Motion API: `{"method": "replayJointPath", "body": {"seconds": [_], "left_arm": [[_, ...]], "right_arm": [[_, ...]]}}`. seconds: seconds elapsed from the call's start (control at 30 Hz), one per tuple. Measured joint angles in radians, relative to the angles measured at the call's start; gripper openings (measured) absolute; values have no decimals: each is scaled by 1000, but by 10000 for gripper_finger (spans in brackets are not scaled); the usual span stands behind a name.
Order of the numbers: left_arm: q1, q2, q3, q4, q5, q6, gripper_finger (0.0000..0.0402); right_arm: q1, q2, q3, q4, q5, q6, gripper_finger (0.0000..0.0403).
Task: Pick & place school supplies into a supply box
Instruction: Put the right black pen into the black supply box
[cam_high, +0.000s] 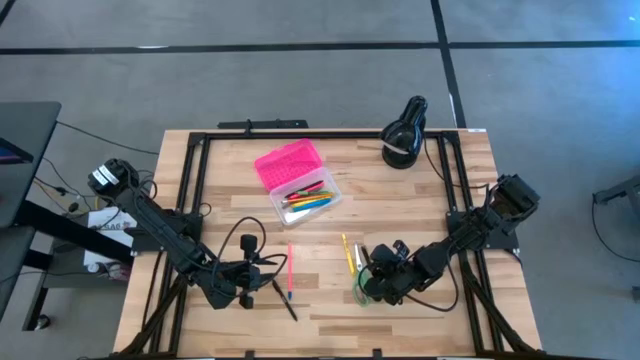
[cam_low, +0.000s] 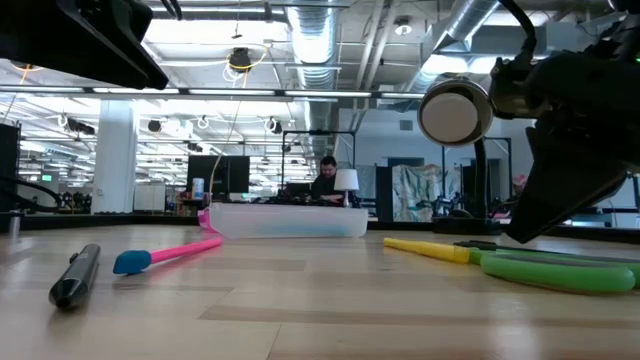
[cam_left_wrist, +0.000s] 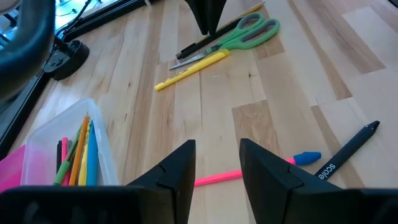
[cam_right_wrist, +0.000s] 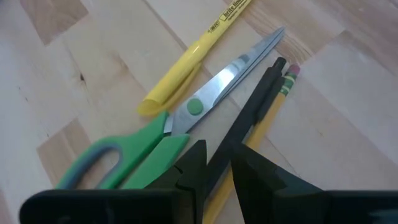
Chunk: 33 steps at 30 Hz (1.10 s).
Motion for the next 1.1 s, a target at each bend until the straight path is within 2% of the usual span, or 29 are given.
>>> {"method": "replayJointPath", "body": {"seconds": [1.1], "left_arm": [[0,0,0,0,1,-14,120]], "right_arm": [[0,-2,-32,24,-38,2,66]]}}
